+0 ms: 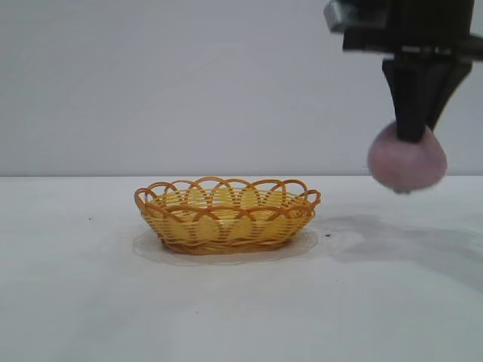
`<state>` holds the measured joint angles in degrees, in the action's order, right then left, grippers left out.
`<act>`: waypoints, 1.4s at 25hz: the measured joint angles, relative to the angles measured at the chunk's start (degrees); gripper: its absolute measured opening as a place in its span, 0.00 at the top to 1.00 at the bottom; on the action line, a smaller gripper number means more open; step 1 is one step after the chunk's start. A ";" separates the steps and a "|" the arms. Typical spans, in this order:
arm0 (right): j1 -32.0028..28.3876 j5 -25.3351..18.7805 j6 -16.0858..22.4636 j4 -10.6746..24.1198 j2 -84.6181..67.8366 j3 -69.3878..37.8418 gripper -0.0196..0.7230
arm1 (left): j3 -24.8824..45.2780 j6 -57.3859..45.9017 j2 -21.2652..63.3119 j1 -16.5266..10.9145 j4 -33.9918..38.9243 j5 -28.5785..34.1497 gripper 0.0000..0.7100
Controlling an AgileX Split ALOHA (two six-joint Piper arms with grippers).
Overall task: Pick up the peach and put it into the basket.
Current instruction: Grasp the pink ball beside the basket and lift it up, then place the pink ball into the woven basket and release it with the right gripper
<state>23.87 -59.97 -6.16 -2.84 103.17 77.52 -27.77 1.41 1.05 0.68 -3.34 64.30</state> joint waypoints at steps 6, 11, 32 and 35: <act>6.97 2.18 -0.10 -0.58 -0.71 3.42 0.97 | 0.00 0.00 0.00 0.00 0.00 0.00 0.34; 12.61 6.17 -0.10 -1.69 1.81 4.82 0.97 | 0.00 0.00 0.00 0.00 0.00 0.00 0.34; 14.16 11.48 -0.21 -6.04 13.54 8.43 0.45 | 0.00 0.00 0.00 0.00 0.00 -0.04 0.34; 14.16 8.19 -0.21 -6.04 13.54 9.69 0.46 | 0.00 0.00 0.00 0.00 0.00 -0.04 0.34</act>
<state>38.03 -51.79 -6.37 -8.88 116.71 87.21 -27.77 1.41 1.05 0.68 -3.34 64.27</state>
